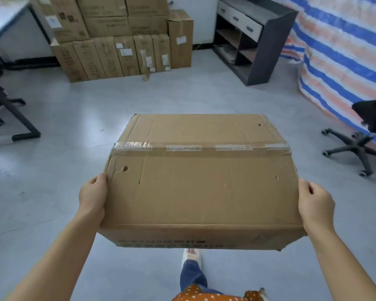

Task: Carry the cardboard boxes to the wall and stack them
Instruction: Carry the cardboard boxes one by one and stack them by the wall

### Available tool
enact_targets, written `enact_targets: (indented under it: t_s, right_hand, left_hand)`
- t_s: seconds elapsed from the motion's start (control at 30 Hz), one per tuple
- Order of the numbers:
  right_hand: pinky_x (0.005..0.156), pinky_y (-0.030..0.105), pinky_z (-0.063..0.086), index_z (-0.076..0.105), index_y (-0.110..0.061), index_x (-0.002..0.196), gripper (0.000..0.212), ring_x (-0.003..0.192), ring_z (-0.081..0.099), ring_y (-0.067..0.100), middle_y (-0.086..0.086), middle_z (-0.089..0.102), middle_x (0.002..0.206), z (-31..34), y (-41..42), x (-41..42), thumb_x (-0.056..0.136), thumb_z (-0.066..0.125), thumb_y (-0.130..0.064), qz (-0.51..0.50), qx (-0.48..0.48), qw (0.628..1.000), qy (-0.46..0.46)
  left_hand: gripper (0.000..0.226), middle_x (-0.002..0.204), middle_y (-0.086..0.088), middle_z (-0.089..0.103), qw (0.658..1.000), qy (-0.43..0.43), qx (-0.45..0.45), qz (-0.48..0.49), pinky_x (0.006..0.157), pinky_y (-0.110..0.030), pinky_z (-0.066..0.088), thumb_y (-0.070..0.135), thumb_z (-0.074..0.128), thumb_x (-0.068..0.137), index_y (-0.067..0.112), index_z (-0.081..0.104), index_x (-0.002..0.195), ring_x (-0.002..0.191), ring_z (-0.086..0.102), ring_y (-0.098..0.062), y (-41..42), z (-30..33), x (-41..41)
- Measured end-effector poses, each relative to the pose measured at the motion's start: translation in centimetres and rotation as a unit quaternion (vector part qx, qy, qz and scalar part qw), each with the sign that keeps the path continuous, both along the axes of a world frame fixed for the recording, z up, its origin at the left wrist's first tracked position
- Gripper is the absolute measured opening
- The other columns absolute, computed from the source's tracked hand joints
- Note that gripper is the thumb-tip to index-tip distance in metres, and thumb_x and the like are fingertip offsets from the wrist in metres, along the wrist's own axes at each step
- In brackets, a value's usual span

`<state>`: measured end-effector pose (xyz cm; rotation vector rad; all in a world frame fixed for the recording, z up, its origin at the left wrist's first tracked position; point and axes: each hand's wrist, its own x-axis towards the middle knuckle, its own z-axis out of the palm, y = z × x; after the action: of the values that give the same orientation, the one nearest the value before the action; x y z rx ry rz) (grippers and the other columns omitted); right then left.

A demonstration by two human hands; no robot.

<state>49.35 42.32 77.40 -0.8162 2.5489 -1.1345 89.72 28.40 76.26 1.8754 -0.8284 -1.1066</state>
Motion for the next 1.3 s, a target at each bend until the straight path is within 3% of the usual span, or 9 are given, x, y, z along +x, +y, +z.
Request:
enact_targets:
  t_s: [0.2, 0.4, 0.53, 0.73, 0.93, 1.1, 1.3]
  right_hand:
    - [0.053, 0.036, 0.02, 0.029, -0.009, 0.061, 0.044, 0.054, 0.027, 0.025, 0.011, 0.031, 0.057, 1.1, -17.0, 0.9, 0.1, 0.04, -0.028, 0.086, 0.022, 0.996, 0.005]
    - [0.053, 0.037, 0.02, 0.032, -0.007, 0.064, 0.041, 0.056, 0.028, 0.024, 0.012, 0.033, 0.06, 0.4, -32.0, 5.9, 0.1, 0.04, -0.027, 0.175, 0.038, 0.984, 0.005]
    - [0.053, 0.036, 0.02, 0.031, -0.009, 0.064, 0.041, 0.056, 0.028, 0.023, 0.01, 0.031, 0.059, -0.9, -41.4, 10.8, 0.099, 0.04, -0.027, 0.203, 0.043, 0.978, -0.003]
    - [0.054, 0.034, 0.016, 0.027, -0.012, 0.063, 0.041, 0.055, 0.024, 0.022, 0.008, 0.026, 0.057, -0.5, -53.4, 17.2, 0.1, 0.04, -0.025, 0.206, 0.033, 0.978, -0.014]
    - [0.055, 0.034, 0.015, 0.025, -0.012, 0.061, 0.043, 0.054, 0.023, 0.021, 0.007, 0.024, 0.056, 0.6, -63.3, 20.6, 0.1, 0.041, -0.024, 0.185, 0.013, 0.982, -0.024]
    - [0.055, 0.036, 0.015, 0.028, -0.01, 0.062, 0.042, 0.055, 0.024, 0.023, 0.01, 0.026, 0.058, 1.3, -72.5, 21.9, 0.099, 0.041, -0.024, 0.184, 0.008, 0.983, -0.008]
    - [0.054, 0.036, 0.016, 0.028, -0.01, 0.062, 0.042, 0.055, 0.025, 0.024, 0.012, 0.027, 0.058, 0.4, -86.3, 23.1, 0.099, 0.041, -0.024, 0.194, 0.004, 0.981, -0.005]
  left_hand:
    - [0.025, 0.079, -0.003, 0.054, 0.996, -0.012, -0.006, 0.083, 0.073, -0.033, 0.036, 0.026, 0.045, 0.095, 0.01, 0.059, 0.083, 0.079, 0.047, -0.022, -10.3, 0.6, 2.5]
    - [0.027, 0.078, -0.01, 0.047, 0.986, -0.029, 0.007, 0.165, 0.064, -0.033, 0.031, 0.027, 0.045, 0.094, 0.009, 0.052, 0.075, 0.075, 0.041, -0.023, -18.1, -1.1, 8.9]
    - [0.014, 0.083, -0.009, 0.04, 0.983, -0.045, 0.01, 0.178, 0.058, -0.033, 0.024, 0.026, 0.044, 0.092, 0.016, 0.048, 0.084, 0.073, 0.034, -0.02, -25.7, -2.2, 13.9]
    - [0.015, 0.082, -0.01, 0.041, 0.986, -0.028, 0.008, 0.166, 0.065, -0.034, 0.027, 0.027, 0.044, 0.091, 0.015, 0.047, 0.083, 0.074, 0.036, -0.021, -38.5, -1.5, 21.0]
    - [0.024, 0.075, -0.012, 0.036, 0.988, -0.049, -0.015, 0.144, 0.06, -0.032, 0.022, 0.028, 0.043, 0.094, 0.011, 0.046, 0.077, 0.068, 0.032, -0.021, -50.5, -0.1, 24.6]
    - [0.028, 0.074, -0.004, 0.037, 0.989, -0.028, -0.016, 0.142, 0.065, -0.032, 0.027, 0.03, 0.042, 0.095, 0.024, 0.039, 0.068, 0.071, 0.035, -0.019, -59.7, 0.0, 26.0]
    - [0.014, 0.083, -0.008, 0.041, 0.987, -0.01, -0.036, 0.159, 0.069, -0.034, 0.028, 0.028, 0.046, 0.091, 0.018, 0.048, 0.082, 0.077, 0.036, -0.022, -71.9, -0.6, 27.4]
